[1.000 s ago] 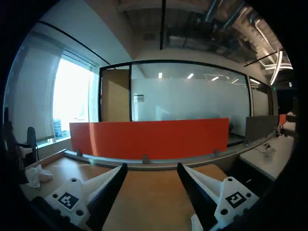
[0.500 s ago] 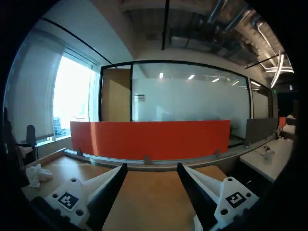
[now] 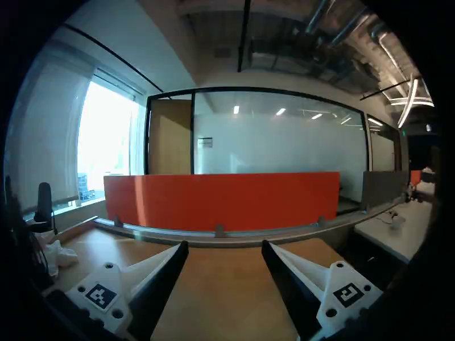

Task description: Fold towel

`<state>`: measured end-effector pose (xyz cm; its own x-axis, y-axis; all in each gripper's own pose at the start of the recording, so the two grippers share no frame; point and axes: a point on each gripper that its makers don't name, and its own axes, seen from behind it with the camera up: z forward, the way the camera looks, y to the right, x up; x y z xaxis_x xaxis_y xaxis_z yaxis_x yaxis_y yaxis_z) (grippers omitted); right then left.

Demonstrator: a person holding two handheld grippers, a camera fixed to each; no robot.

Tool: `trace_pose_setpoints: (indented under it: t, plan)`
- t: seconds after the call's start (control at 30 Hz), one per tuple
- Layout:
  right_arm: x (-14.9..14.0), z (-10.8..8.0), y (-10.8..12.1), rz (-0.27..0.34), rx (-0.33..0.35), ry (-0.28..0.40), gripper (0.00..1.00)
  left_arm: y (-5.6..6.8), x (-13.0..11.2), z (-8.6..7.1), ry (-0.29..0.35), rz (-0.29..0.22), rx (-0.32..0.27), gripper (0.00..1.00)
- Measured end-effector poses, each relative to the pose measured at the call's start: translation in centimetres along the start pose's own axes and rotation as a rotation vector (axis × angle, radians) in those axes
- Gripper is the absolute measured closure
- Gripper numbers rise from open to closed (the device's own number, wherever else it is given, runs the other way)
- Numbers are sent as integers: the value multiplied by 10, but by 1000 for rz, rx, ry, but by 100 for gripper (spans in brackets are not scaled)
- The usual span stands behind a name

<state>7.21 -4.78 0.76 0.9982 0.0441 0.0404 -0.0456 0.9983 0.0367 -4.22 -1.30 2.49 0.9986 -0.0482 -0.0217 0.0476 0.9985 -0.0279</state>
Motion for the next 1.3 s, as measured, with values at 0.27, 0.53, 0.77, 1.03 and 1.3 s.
trace_pose_setpoints:
  t: [0.27, 0.53, 0.77, 1.03, 1.3]
  plan:
    - [-15, 2, -7, 6, -6, 6, 0, 4, -40, 0, 22, 1, -2, 7]
    - [-32, -2, -9, -1, -3, 8, 0, 9, -74, -5, 34, -20, 19, 7]
    - [-44, -6, 0, -16, -11, 6, 0, 10, -99, -8, 46, -17, 49, 7]
    - [-42, -7, 4, -6, -4, 13, 0, 11, -113, -9, 60, -3, 60, 7]
    - [-47, -5, 2, -8, -1, 5, 0, 2, -120, -9, 61, 2, 80, 7]
